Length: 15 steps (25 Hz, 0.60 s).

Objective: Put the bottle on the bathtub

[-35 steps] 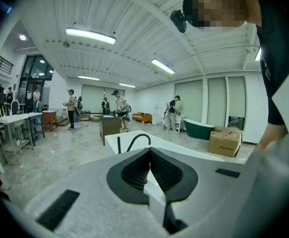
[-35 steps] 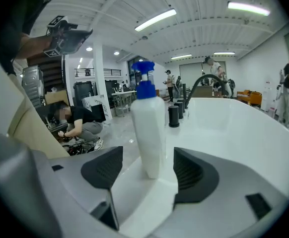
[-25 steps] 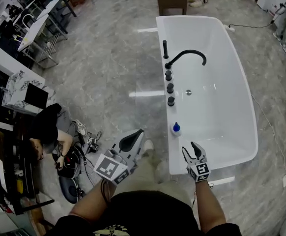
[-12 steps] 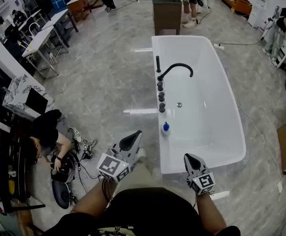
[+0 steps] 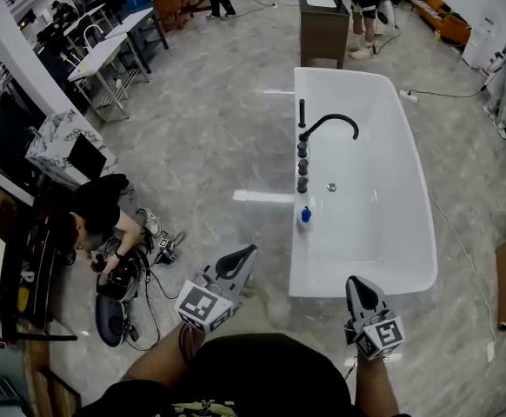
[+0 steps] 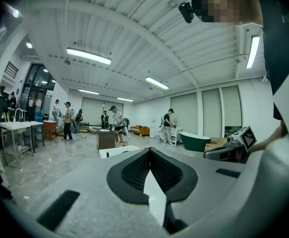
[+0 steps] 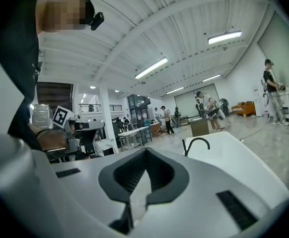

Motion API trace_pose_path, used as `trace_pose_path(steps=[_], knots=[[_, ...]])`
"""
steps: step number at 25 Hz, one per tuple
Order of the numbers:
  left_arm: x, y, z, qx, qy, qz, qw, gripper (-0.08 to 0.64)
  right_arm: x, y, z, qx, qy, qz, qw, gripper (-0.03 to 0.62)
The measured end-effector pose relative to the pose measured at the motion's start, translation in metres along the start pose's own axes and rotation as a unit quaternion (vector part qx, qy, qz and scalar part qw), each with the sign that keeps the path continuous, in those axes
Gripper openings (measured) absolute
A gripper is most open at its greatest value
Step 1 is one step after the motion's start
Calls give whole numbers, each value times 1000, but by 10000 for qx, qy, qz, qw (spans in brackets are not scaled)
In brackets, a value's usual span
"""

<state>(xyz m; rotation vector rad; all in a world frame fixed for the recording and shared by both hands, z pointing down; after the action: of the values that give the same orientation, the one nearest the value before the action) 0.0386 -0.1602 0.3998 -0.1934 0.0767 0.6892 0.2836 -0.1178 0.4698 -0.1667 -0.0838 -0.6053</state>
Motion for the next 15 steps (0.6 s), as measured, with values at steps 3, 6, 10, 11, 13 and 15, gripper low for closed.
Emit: trace_pose_path(steps=[3,6,10,11,13,15], knots=[[-4,12,-12,-71,29,-13,10000,9,-13,-4,-26,140,126,23,9998,11],[-4,14,-20,-70,-32,108,9999,9,-24,-11,-44,227,276,53,9993,11],[-4,6,-21,-209,-138,347,9991,9,-29,-32,-57,277,366,206,9987,11],[-8,5,-20,-234,-156,406,9988,9,-30,-39,-58,283,379,259,9985,11],[-21,6,-18,-233,-157,510,9983,9,-33,-52,-58,271,423,355,9981,10],[-38,12,-15,-276,-77,555,9980,9,-40,-65,-56,217,517,428,9975,11]])
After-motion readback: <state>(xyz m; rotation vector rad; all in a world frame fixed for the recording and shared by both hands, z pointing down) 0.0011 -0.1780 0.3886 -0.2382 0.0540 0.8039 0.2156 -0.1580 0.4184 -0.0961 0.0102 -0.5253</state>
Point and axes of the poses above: the fingertips, and each gripper's own axes: y backward along the fingers, x to its right, z out of its underside, the point moved 2 cm from there along y, backward along the fingers, and after that the axes turned 6 degrees about y, right-handed, at the moved point
